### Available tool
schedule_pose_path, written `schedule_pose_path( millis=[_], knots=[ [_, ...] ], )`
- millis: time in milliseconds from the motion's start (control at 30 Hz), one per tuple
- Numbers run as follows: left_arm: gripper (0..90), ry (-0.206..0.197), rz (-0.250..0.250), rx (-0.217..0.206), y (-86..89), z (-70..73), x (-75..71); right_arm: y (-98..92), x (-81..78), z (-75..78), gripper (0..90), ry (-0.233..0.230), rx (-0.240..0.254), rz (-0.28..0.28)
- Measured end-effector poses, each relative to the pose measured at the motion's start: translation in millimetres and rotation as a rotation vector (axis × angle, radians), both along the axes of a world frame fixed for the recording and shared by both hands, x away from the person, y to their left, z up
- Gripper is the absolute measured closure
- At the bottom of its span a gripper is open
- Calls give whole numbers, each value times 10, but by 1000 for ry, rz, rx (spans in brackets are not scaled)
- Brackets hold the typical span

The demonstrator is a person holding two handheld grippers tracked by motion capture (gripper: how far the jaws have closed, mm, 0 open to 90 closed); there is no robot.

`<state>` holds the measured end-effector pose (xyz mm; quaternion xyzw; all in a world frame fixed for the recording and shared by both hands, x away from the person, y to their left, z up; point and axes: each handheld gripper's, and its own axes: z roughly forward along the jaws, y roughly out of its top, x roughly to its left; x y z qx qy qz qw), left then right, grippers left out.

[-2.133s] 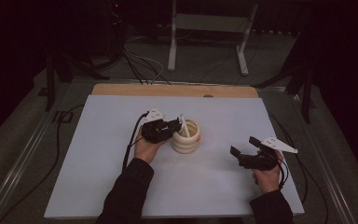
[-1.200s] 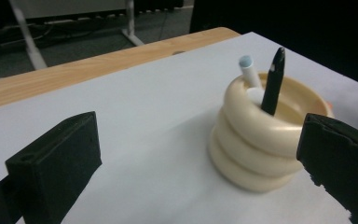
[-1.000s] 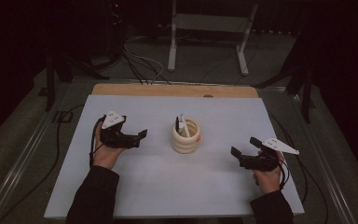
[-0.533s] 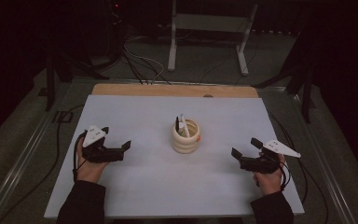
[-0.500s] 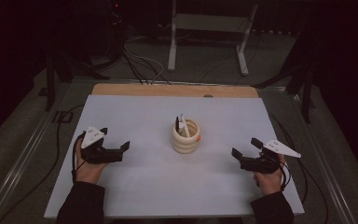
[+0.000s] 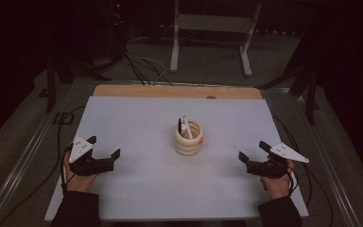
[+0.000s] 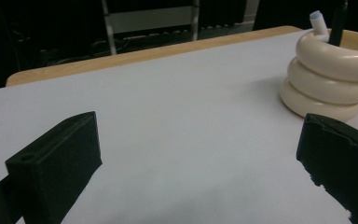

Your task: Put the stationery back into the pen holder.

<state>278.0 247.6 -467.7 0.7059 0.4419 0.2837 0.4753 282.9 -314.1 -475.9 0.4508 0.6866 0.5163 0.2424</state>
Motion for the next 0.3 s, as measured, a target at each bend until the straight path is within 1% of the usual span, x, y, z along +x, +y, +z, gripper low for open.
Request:
schedule_pose_path(
  millis=[33, 133, 200, 300],
  knots=[
    [1, -3, 8, 3, 8, 2, -2, 4, 1, -2, 0, -1, -3, 3],
    [2, -7, 24, -11, 34, 13, -2, 3, 8, -15, 0, 8, -12, -7],
    [2, -9, 31, -12, 47, 12, 0, -5, 14, -22, 0, 12, -8, -11],
    [1, 9, 50, -6, 68, -9, 16, -5, 24, -37, 0, 24, -12, -17]
  ],
)
